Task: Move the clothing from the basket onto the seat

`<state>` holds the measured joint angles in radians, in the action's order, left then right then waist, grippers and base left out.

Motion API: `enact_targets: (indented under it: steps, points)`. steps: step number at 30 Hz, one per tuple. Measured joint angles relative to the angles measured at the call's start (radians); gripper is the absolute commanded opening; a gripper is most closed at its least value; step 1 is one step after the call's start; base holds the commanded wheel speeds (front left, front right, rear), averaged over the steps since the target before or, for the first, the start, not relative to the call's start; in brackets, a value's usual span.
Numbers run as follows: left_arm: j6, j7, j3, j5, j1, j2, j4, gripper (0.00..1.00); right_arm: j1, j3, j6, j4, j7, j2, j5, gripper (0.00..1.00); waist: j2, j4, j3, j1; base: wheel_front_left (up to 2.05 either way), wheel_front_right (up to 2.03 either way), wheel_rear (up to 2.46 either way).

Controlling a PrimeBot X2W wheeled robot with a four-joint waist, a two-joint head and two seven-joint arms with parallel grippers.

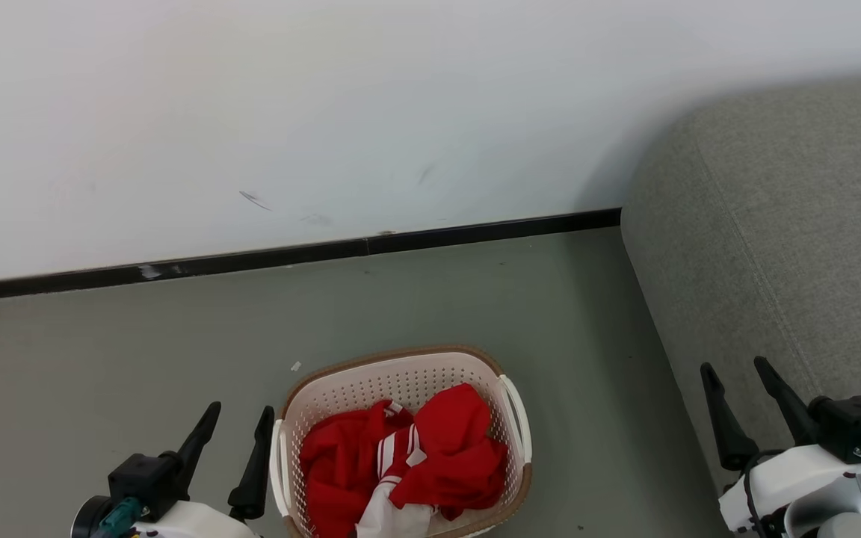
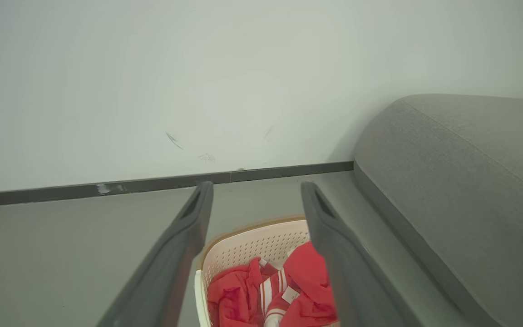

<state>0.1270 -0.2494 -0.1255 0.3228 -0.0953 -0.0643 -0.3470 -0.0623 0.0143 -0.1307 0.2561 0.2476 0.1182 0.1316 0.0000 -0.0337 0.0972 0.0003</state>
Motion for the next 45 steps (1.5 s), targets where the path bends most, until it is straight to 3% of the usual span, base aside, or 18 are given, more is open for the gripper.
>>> enact_targets:
  steps: [31,45]
  points:
    - [0.000,0.000,-0.081,-0.031,-0.178,-0.026,-0.085,1.00,-0.074,0.001,0.000,-0.078,0.000,-0.037,-0.002,1.00,-0.0001,-0.086,0.240,-0.0001,0.00,0.00,0.00]
    - [-0.012,0.040,-0.129,-0.104,-0.263,-0.025,-0.110,1.00,-0.140,-0.035,0.000,-0.083,0.000,-0.055,0.004,1.00,0.0000,-0.125,0.372,-0.0001,0.00,0.00,0.00]
